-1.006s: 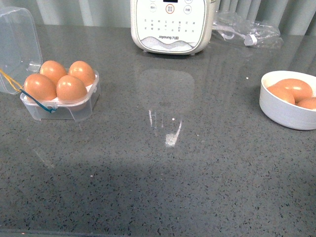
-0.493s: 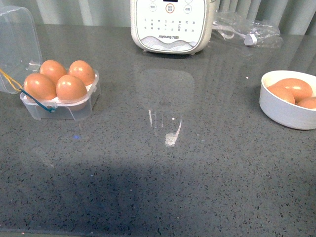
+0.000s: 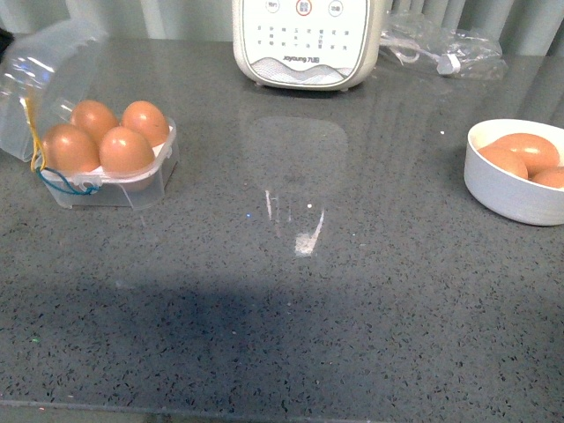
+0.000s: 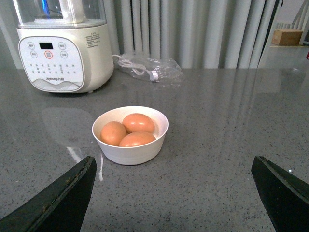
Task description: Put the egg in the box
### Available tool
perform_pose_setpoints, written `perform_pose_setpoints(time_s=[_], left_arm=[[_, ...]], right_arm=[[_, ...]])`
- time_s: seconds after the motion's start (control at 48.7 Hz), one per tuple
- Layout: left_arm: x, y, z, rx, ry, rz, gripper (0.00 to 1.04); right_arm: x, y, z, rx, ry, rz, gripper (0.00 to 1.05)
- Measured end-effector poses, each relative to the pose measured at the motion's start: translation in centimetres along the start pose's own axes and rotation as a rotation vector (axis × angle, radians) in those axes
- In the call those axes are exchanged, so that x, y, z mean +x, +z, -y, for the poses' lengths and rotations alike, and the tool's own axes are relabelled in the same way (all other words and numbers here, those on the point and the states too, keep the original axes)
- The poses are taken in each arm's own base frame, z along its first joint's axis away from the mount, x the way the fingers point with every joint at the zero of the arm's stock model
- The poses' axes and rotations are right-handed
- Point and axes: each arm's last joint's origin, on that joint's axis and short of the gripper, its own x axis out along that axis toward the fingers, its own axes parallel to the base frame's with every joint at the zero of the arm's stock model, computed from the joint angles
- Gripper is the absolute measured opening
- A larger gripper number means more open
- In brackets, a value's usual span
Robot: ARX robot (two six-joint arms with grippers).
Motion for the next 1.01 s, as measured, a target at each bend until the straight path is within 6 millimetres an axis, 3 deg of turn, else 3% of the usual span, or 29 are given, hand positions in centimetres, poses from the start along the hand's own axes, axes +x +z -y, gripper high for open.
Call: perform_pose_setpoints(time_s=[0.144, 0.349, 0.595, 0.8, 0.903, 1.006], left_arm=[[-0.7, 1.3, 1.2, -0.071, -0.047, 0.021, 0.98], [-3.3, 2.4, 0.4, -0.208, -0.082, 0.033, 0.98], [-9.9, 2.6, 0.2, -0.355, -0.114, 0.037, 0.98], [-10.0, 2.6, 0.2, -0.367, -0.116, 0.039, 0.98], [-10.8, 1.9, 0.7, -0.168, 0.013, 0.150, 0.81], [-11.9, 0.4, 1.5, -0.058, 0.026, 0.149, 0.65]], right_arm=[[0.0, 0.0, 0.0, 0.000, 0.000, 0.000, 0.97], [0.0, 0.0, 0.0, 0.000, 0.000, 0.000, 0.97], [0.0, 0.0, 0.0, 0.000, 0.000, 0.000, 0.97], [0.0, 0.0, 0.0, 0.000, 0.000, 0.000, 0.97], [0.0, 0.0, 0.0, 0.000, 0.000, 0.000, 0.97], [0.0, 0.0, 0.0, 0.000, 0.000, 0.000, 0.97]])
